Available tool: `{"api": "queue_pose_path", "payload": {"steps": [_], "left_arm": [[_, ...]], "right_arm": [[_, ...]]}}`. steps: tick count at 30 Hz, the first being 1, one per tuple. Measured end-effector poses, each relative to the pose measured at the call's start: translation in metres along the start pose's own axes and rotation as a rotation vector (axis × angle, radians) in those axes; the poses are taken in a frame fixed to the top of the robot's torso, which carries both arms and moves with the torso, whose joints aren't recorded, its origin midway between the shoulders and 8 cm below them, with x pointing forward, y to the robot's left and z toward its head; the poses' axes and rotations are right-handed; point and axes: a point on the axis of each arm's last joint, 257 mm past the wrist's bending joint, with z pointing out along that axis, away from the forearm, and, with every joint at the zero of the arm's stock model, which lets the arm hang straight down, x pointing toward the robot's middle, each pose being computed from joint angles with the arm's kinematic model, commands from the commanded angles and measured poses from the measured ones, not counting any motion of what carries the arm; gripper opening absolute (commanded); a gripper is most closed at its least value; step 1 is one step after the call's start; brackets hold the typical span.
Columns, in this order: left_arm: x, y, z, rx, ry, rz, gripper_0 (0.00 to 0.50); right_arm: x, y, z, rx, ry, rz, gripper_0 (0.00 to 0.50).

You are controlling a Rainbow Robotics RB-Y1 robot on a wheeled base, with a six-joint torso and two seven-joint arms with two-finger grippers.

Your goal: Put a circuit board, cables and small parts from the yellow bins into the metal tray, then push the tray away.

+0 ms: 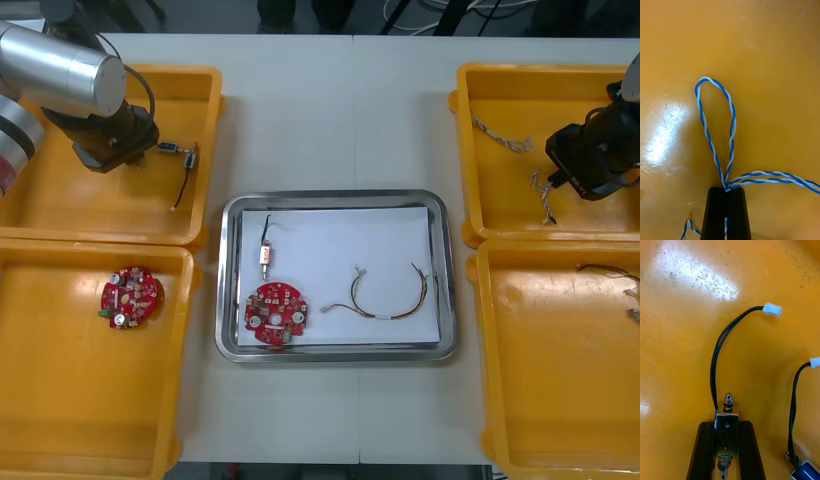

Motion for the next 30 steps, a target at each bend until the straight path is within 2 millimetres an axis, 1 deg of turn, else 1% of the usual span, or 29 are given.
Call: {"api": "queue_pose_path", "payload": {"steps": [4,7,15,18,20,22,25,27,30], "left_arm": [[0.000,0.000,0.000,0.000,0.000,0.000,0.000],[0.000,0.000,0.000,0.000,0.000,0.000,0.000],[0.001,-0.001,0.000,0.005,0.007,-0.004,0.000],[0.004,0.000,-0.002,-0.001,0.023,-0.007,0.000],[0.008,0.005,-0.004,-0.018,0.041,-0.005,0.000],[0.011,0.009,-0.008,-0.036,0.058,0.003,0.000],[0.011,0.013,-0.017,-0.050,0.074,0.029,0.000],[0.011,0.015,-0.026,-0.058,0.087,0.048,0.000],[0.011,0.015,-0.042,-0.064,0.109,0.063,0.000]], "right_arm": [[0.000,0.004,-0.005,-0.005,-0.001,-0.011,0.000],[0.005,0.006,-0.015,0.006,0.013,-0.033,0.000],[0.018,0.022,-0.059,0.020,0.033,-0.129,0.000],[0.024,0.023,-0.074,0.035,0.046,-0.234,0.000],[0.026,0.023,-0.082,0.040,0.053,-0.322,0.000],[0.030,0.021,-0.091,0.043,0.069,-0.379,0.000],[0.035,0.019,-0.104,0.048,0.086,-0.399,0.000],[0.039,0.017,-0.115,0.055,0.091,-0.430,0.000],[0.042,0.021,-0.134,0.035,0.051,-0.481,0.000]]}}
